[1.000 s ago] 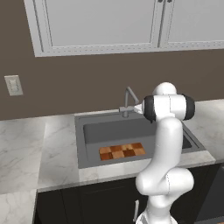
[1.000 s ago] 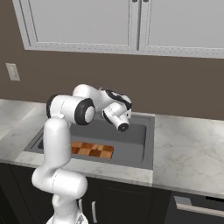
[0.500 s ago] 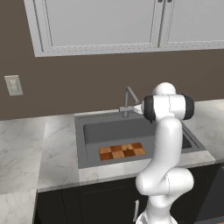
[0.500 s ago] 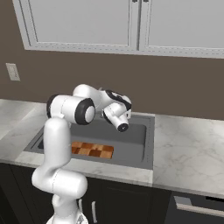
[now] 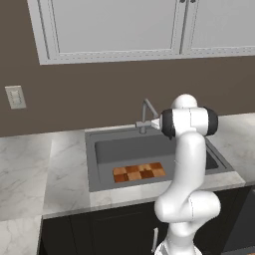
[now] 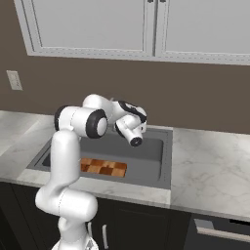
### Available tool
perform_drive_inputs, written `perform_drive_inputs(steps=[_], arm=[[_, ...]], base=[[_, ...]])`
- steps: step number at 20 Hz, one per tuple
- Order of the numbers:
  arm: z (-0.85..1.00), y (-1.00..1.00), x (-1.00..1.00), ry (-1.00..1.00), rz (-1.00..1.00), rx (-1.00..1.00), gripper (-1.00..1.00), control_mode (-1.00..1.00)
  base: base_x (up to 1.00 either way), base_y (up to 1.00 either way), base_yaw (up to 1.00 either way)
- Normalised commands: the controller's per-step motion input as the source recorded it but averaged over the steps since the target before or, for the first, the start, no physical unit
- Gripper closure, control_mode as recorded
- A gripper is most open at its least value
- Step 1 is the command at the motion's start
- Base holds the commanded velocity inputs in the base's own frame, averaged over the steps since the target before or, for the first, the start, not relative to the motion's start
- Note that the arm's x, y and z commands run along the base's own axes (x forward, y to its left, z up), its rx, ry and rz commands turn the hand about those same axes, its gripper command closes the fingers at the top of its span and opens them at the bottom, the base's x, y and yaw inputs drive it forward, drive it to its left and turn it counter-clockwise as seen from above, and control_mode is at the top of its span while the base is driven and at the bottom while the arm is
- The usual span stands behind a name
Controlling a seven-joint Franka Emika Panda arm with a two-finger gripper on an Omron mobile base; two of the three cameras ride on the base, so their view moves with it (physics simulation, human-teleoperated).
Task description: Turn on the sink faucet with hot water and rinse the cutting board for ten seconds, then turn off the faucet. Push the cutting board to reach the water if necessary.
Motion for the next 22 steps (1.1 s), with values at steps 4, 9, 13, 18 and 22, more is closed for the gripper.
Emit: perform_drive_inputs(steps=[4,9,13,18,22], arm=[[0.00,0.00,0.19,0.00,-0.04,0.00,-1.00,-1.00],[-0.01,0.00,0.22,0.00,-0.03,0.00,-1.00,-1.00],[-0.06,0.01,0.15,0.00,0.00,0.00,-1.00,-1.00],[-0.03,0.00,0.14,0.00,0.00,0.00,-1.00,-1.00],[-0.02,0.00,0.17,0.00,0.00,0.00,-1.00,-1.00]], base=[[0.00,0.00,0.00],[0.00,0.00,0.00],[0.00,0.00,0.00],[0.00,0.00,0.00],[0.00,0.00,0.00]])
